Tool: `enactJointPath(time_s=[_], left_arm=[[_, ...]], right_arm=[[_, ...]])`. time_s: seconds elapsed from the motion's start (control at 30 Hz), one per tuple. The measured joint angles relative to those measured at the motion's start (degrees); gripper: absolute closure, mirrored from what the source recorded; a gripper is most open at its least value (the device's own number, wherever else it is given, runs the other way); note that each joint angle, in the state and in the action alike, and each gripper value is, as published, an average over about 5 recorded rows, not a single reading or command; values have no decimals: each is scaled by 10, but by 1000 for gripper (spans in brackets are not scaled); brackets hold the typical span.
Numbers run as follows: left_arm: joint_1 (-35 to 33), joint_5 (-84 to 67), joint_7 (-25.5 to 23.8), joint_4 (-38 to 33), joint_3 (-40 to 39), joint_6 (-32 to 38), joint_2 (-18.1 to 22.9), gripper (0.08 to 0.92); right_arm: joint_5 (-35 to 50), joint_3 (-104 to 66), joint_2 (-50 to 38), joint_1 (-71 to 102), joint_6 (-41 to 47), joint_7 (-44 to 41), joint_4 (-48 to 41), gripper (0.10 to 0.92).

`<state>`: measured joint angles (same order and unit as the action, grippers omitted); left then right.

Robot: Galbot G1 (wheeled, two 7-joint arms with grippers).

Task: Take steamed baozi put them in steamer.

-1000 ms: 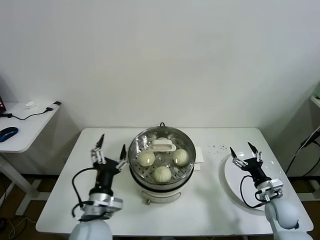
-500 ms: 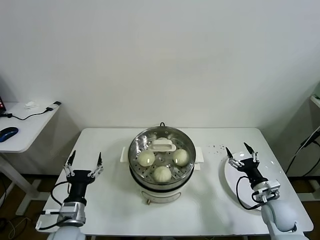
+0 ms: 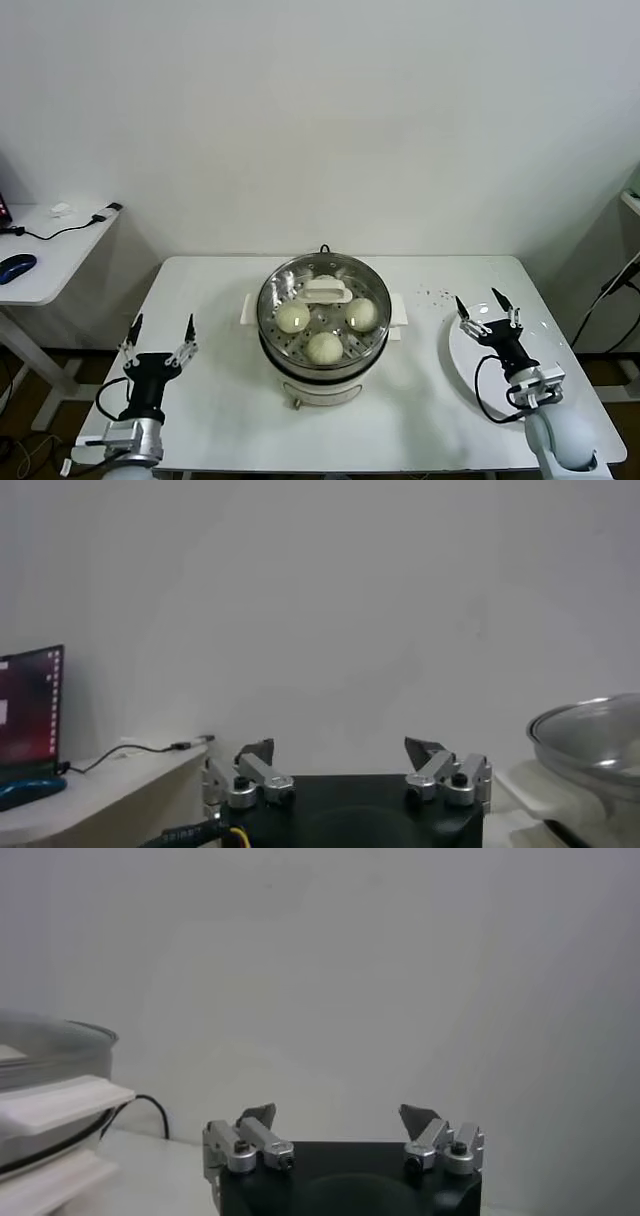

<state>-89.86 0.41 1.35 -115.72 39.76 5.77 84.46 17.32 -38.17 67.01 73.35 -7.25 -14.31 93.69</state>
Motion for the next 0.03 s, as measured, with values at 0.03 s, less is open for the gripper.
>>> enactJointPath(time_s=[0.03], left_arm=[[-1,0,0,0,0,1,0,177]], right_arm=[[0,-1,0,0,0,0,0,203]])
